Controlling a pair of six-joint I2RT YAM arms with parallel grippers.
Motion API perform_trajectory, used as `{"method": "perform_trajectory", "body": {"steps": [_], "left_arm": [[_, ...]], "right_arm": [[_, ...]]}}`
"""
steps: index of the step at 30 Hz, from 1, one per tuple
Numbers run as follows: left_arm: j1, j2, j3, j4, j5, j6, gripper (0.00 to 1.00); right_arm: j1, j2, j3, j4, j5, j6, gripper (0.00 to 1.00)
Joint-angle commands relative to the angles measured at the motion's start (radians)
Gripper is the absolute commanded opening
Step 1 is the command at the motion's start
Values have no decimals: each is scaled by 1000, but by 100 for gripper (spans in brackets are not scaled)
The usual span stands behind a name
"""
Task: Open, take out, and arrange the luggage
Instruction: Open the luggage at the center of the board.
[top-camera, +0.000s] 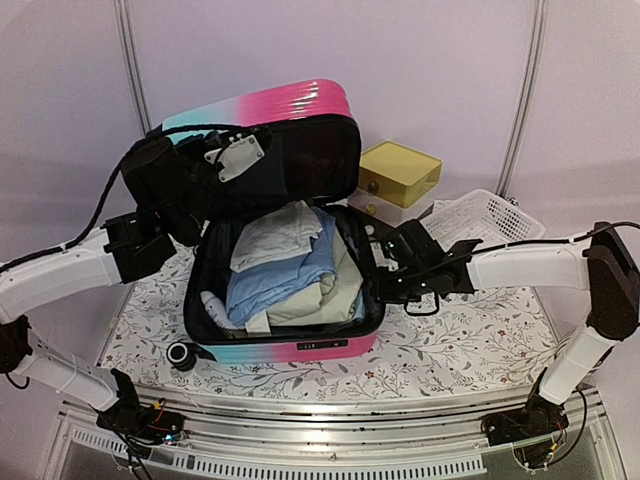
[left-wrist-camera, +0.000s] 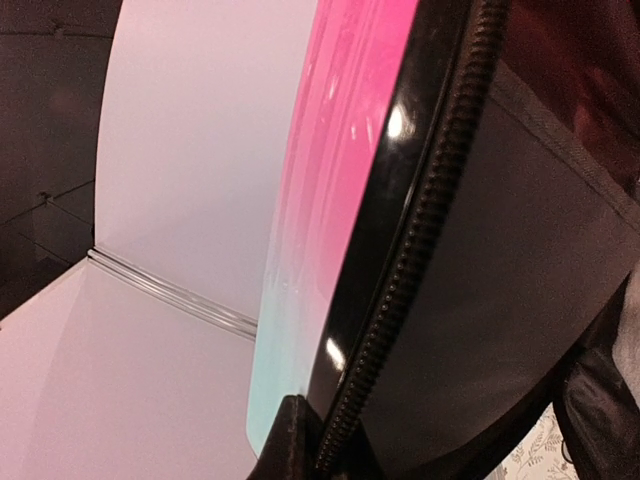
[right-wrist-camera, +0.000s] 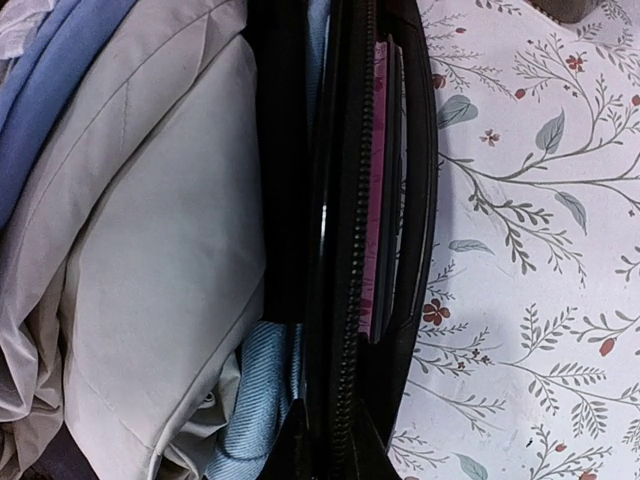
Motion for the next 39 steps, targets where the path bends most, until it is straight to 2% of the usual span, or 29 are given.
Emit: {"method": "perform_trajectory", "body": {"steps": [1, 9, 15, 21, 25, 30, 37, 39], "left_arm": [[-71, -85, 11, 82, 33, 19, 0], [-26, -122, 14, 54, 68, 14, 0], [145, -128, 53, -62, 227, -143, 0], [303, -43, 91, -58, 380, -206, 0], [364, 31, 162, -49, 461, -214, 0], [411, 105, 252, -30, 539, -224, 0], [440, 171, 344, -31, 632, -252, 0], [449, 190, 368, -35, 653, -265, 0]], "right_arm": [[43, 64, 39, 113, -239, -102, 3], [104, 103, 100, 130, -253, -103, 3], [140, 153, 150, 177, -239, -71, 4], [211, 166, 148, 303, -66, 56, 4], [257, 206, 167, 352, 43, 148, 5], [310, 274, 255, 355, 154, 186, 8], [327, 339, 324, 370, 219, 233, 8], [326, 351, 340, 373, 235, 231, 13]]}}
